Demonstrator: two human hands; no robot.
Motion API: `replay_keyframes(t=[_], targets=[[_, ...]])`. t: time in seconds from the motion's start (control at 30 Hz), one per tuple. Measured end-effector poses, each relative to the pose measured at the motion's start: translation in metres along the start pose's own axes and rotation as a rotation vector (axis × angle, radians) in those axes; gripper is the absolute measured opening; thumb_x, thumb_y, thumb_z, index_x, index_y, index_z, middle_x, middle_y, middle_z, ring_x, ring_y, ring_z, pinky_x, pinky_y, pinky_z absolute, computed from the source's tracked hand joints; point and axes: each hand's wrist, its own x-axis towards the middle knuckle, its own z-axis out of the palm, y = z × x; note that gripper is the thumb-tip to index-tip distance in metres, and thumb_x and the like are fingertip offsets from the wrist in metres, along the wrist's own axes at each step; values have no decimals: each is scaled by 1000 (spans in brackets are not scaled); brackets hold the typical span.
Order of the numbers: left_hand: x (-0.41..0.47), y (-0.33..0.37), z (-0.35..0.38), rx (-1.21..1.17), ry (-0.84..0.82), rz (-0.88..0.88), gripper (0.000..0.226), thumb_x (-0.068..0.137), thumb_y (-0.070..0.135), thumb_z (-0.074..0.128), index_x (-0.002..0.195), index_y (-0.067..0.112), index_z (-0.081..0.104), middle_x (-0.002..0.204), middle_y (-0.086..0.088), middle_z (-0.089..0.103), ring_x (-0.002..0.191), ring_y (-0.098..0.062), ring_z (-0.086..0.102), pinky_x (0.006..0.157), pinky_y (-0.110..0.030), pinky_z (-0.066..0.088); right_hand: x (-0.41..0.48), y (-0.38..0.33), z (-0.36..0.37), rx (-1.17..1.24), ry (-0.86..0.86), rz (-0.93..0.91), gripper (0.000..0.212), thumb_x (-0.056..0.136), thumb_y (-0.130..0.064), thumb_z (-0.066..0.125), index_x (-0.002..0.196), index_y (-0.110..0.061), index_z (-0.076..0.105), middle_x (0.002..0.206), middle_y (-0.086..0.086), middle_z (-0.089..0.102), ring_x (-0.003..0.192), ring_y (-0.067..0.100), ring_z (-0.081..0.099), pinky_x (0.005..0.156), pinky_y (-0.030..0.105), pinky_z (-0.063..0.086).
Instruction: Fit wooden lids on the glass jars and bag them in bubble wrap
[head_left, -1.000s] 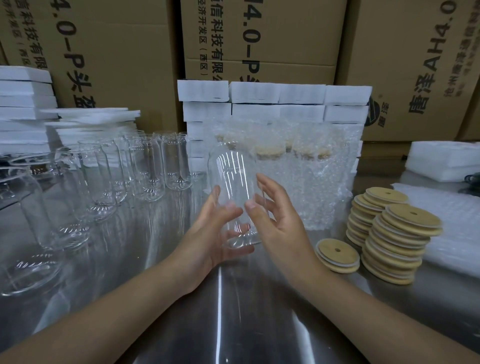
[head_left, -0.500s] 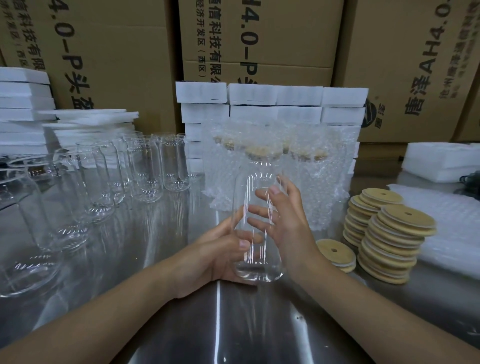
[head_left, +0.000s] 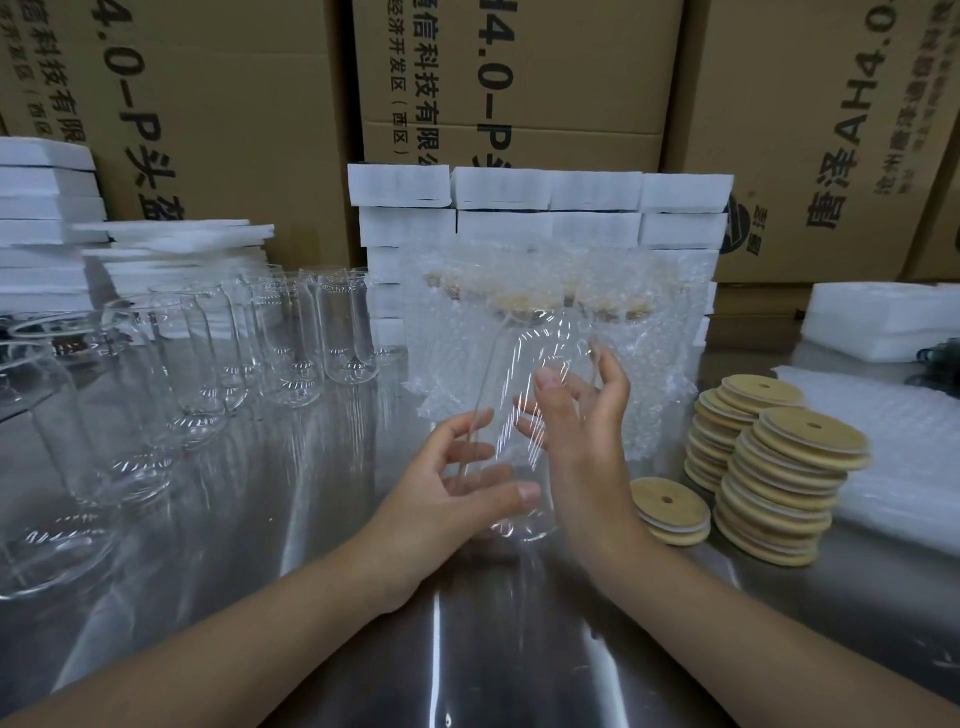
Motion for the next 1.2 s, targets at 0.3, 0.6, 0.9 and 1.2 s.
replay_keyframes(t=[0.3,0.6,0.9,1.2], targets=[[5,4,-10,-136,-161,-160,60,63,51,69,122,49,61,109,-9,70,103,-26,69,74,-42,60,5,0,-3,259,-47,126,79,70,-34,66,139,-32,27,126,6,52,102,18,66,85,30,55],[7,11,-10,-176,-261,-265,51,75,53,45,125,63,42,114,-12,70,100,-23,70,71,-35,58,5,1,-7,260,-69,225,83,66,-43,72,137,-45,29,134,0,52,104,20,67,80,40,59],[2,6,-7,-162,-266,-216,117,39,64,89,142,52,32,135,-8,59,106,-31,66,81,-45,55,-4,-2,1,114,-98,48,93,65,-49,73,140,-40,19,131,-4,45,114,11,57,65,17,54],[2,1,-9,-44,-74,-132,96,56,41,81,142,37,39,129,-13,60,118,-30,61,101,-62,43,-5,-8,-2,-69,-190,-11,74,72,-59,60,131,-50,17,133,-14,42,112,2,56,77,15,52]])
